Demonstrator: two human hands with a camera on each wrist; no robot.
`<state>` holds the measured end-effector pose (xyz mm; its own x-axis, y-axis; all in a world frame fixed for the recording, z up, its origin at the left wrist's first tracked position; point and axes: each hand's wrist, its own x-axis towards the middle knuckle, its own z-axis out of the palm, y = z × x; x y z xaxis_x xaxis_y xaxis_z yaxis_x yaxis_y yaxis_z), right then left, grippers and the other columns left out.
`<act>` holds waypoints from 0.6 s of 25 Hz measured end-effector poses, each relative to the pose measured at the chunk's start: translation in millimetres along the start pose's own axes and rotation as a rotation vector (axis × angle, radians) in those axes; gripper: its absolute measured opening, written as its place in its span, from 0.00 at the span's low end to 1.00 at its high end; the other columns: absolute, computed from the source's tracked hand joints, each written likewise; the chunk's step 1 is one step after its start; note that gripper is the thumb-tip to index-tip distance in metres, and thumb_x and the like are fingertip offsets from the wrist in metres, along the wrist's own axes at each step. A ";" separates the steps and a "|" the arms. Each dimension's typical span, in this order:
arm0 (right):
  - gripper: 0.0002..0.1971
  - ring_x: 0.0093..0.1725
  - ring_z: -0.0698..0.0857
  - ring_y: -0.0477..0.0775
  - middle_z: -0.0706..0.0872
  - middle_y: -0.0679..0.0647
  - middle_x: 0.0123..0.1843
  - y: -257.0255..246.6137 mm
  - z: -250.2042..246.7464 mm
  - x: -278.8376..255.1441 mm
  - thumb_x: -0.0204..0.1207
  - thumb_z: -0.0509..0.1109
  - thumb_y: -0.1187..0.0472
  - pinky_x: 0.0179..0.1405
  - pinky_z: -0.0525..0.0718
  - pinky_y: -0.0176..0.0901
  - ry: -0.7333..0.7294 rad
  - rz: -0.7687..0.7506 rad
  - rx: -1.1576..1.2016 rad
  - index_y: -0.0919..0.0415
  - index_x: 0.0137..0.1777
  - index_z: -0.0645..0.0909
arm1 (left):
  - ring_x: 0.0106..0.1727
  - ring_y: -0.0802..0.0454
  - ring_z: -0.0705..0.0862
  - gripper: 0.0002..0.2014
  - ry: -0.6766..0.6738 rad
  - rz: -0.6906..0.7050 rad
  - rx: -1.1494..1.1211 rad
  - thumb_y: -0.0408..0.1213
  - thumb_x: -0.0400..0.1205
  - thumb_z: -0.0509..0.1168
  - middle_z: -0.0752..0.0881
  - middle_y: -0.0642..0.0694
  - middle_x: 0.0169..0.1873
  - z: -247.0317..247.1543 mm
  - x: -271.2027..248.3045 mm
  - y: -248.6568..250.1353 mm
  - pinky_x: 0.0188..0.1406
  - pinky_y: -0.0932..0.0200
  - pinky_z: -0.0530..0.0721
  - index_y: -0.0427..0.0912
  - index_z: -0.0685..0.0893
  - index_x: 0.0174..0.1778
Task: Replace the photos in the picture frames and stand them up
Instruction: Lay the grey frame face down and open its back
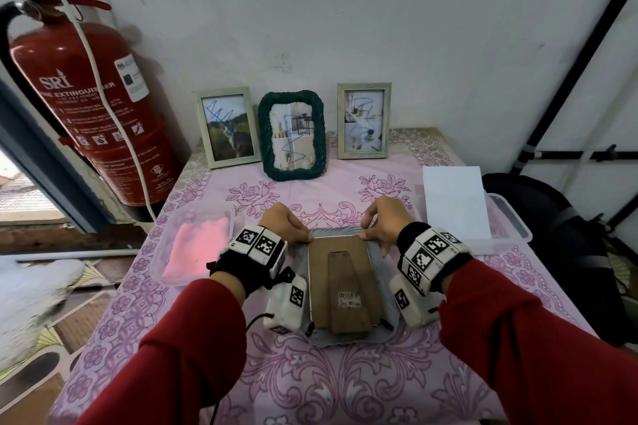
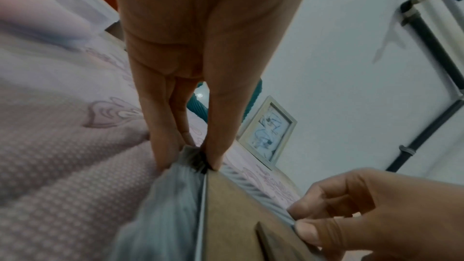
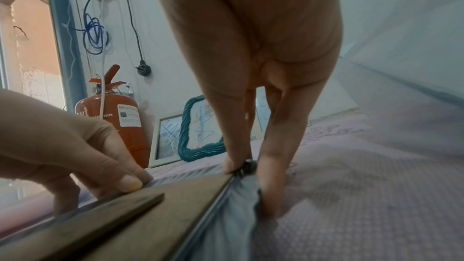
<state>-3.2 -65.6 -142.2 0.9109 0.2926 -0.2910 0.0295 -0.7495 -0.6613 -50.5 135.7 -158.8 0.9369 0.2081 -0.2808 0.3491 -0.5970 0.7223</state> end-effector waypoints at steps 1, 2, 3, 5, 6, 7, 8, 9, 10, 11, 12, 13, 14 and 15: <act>0.11 0.17 0.77 0.57 0.80 0.60 0.29 0.2 -0.4 -1.1 0.71 0.74 0.74 0.15 0.78 0.42 0.000 -0.003 0.009 0.63 0.35 0.75 | 0.28 0.52 0.82 0.11 0.000 -0.004 -0.037 0.31 0.71 0.76 0.88 0.38 0.34 -0.8 -1.7 -1.5 0.43 0.51 0.90 0.31 0.90 0.47; 0.11 0.17 0.76 0.57 0.80 0.60 0.28 0.3 -0.6 -1.8 0.71 0.73 0.74 0.15 0.78 0.43 0.000 -0.007 0.010 0.63 0.36 0.75 | 0.28 0.51 0.82 0.11 0.001 -0.010 -0.072 0.30 0.71 0.76 0.88 0.39 0.33 -1.2 -3.5 -2.6 0.38 0.54 0.90 0.31 0.90 0.47; 0.10 0.16 0.76 0.56 0.80 0.60 0.28 0.1 -1.0 -1.9 0.71 0.73 0.75 0.15 0.78 0.42 0.001 -0.009 0.007 0.64 0.36 0.75 | 0.27 0.50 0.82 0.11 0.002 -0.017 -0.099 0.30 0.71 0.77 0.87 0.40 0.31 -1.2 -4.9 -3.0 0.33 0.57 0.89 0.31 0.89 0.47; 0.09 0.14 0.76 0.54 0.80 0.61 0.27 0.2 -1.4 -1.4 0.71 0.73 0.75 0.13 0.78 0.40 -0.006 -0.008 0.001 0.65 0.37 0.76 | 0.27 0.50 0.82 0.11 0.009 -0.024 -0.132 0.28 0.71 0.76 0.86 0.42 0.30 -1.2 -6.3 -3.5 0.33 0.57 0.88 0.30 0.89 0.48; 0.08 0.14 0.77 0.54 0.80 0.61 0.28 0.9 -1.7 -1.1 0.71 0.74 0.75 0.13 0.79 0.40 -0.009 -0.009 0.000 0.66 0.38 0.77 | 0.27 0.50 0.82 0.11 0.011 -0.027 -0.144 0.28 0.71 0.76 0.85 0.42 0.29 -1.3 -6.4 -3.7 0.35 0.56 0.88 0.30 0.89 0.48; 0.08 0.14 0.77 0.55 0.81 0.63 0.28 1.7 -1.6 -0.7 0.70 0.74 0.75 0.13 0.79 0.41 -0.009 -0.009 0.006 0.66 0.38 0.78 | 0.27 0.50 0.82 0.12 0.009 -0.029 -0.152 0.27 0.71 0.76 0.85 0.42 0.29 -1.5 -6.7 -3.8 0.35 0.55 0.88 0.30 0.88 0.48; 0.07 0.15 0.77 0.55 0.81 0.64 0.29 3.2 -1.6 -0.3 0.70 0.74 0.75 0.14 0.80 0.41 -0.007 -0.011 0.015 0.67 0.39 0.78 | 0.27 0.50 0.82 0.12 0.005 -0.028 -0.158 0.27 0.71 0.76 0.85 0.42 0.30 -1.5 -6.8 -4.0 0.34 0.56 0.88 0.29 0.88 0.49; 0.06 0.14 0.77 0.53 0.82 0.64 0.30 4.7 -1.8 0.3 0.70 0.74 0.75 0.13 0.80 0.41 -0.004 -0.015 0.023 0.68 0.40 0.79 | 0.27 0.50 0.82 0.12 0.001 -0.026 -0.161 0.27 0.71 0.75 0.85 0.42 0.30 -1.2 -7.2 -4.3 0.31 0.58 0.88 0.29 0.88 0.49; 0.05 0.12 0.77 0.51 0.82 0.64 0.30 6.2 -2.0 0.9 0.70 0.74 0.74 0.14 0.81 0.40 -0.004 -0.020 0.029 0.69 0.41 0.80 | 0.27 0.49 0.82 0.12 -0.003 -0.022 -0.161 0.26 0.72 0.75 0.85 0.41 0.30 -1.1 -7.6 -4.4 0.28 0.60 0.88 0.29 0.88 0.50; 0.05 0.11 0.77 0.50 0.83 0.64 0.30 7.4 -2.3 1.3 0.70 0.74 0.74 0.14 0.81 0.39 -0.006 -0.024 0.034 0.70 0.43 0.81 | 0.27 0.49 0.82 0.12 -0.008 -0.017 -0.162 0.26 0.72 0.75 0.85 0.41 0.30 -1.0 -8.4 -4.8 0.26 0.61 0.88 0.29 0.87 0.50; 0.05 0.11 0.78 0.48 0.83 0.64 0.31 8.4 -2.5 1.6 0.70 0.74 0.74 0.14 0.81 0.39 -0.010 -0.027 0.039 0.72 0.45 0.82 | 0.27 0.49 0.82 0.12 -0.013 -0.011 -0.165 0.26 0.72 0.74 0.85 0.41 0.31 -1.3 -9.0 -5.3 0.25 0.63 0.88 0.28 0.87 0.51; 0.06 0.11 0.78 0.48 0.84 0.64 0.31 9.3 -3.0 1.8 0.70 0.74 0.74 0.14 0.81 0.38 -0.016 -0.027 0.046 0.73 0.46 0.82 | 0.27 0.50 0.82 0.12 -0.021 -0.004 -0.168 0.26 0.73 0.74 0.85 0.41 0.31 -1.8 -9.4 -6.0 0.24 0.63 0.87 0.28 0.87 0.52; 0.06 0.11 0.78 0.47 0.84 0.64 0.31 10.1 -3.5 1.6 0.70 0.74 0.74 0.14 0.81 0.37 -0.021 -0.026 0.054 0.73 0.47 0.83 | 0.26 0.50 0.83 0.12 -0.032 0.002 -0.171 0.26 0.73 0.73 0.85 0.41 0.30 -2.2 -9.4 -6.8 0.25 0.64 0.87 0.28 0.87 0.52; 0.06 0.11 0.78 0.47 0.84 0.64 0.31 10.5 -3.9 1.2 0.71 0.74 0.75 0.14 0.81 0.37 -0.024 -0.026 0.061 0.74 0.47 0.83 | 0.25 0.52 0.83 0.13 -0.040 0.004 -0.176 0.26 0.73 0.73 0.85 0.41 0.30 -2.6 -9.5 -7.5 0.24 0.65 0.87 0.28 0.86 0.53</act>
<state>-0.2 -75.4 -146.8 0.8999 0.3260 -0.2895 0.0270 -0.7043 -0.7094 -62.0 140.2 -160.0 0.9380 0.1731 -0.3005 0.3467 -0.4520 0.8219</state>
